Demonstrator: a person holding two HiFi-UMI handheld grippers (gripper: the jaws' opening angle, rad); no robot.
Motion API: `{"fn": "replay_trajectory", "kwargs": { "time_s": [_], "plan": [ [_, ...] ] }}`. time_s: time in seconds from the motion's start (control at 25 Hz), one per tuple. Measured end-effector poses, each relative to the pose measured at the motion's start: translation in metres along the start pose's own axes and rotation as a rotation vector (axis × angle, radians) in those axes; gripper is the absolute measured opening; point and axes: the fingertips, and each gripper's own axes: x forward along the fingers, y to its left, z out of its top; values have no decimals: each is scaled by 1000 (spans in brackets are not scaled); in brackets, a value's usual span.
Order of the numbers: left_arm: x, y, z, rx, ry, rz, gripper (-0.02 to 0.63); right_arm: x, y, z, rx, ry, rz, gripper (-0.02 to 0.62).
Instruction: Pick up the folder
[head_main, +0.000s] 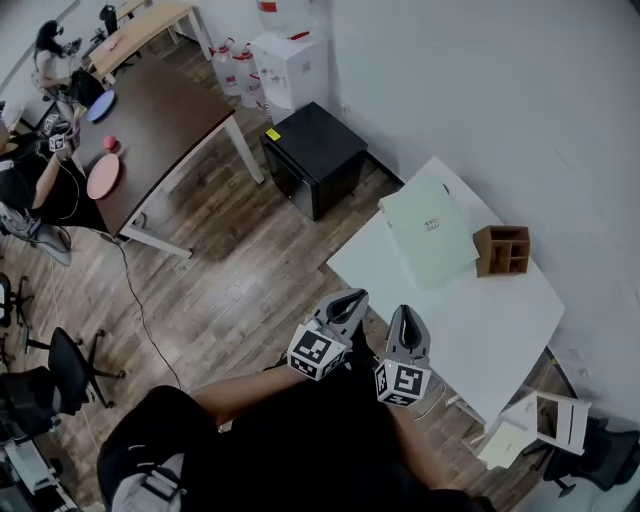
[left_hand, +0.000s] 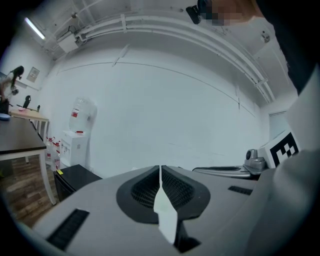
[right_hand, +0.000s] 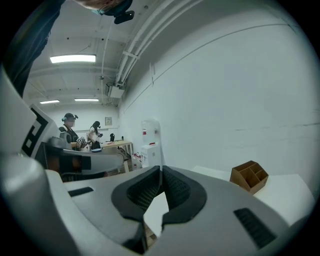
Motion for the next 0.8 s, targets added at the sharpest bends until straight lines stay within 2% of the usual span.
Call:
{"fn": "replay_trajectory", "kwargs": {
  "time_s": [0.24,0.6,0.8],
  "plan": [
    [57,16,4,26,46,-13,25,35,-49,3,52,12,-70,37],
    [158,51,0,60,132,-19,25,82,-113,-26,150,84,-142,37],
    [206,73,-10,70,179,-12,25,104,-154,-35,233,81,-189,37]
  ]
}}
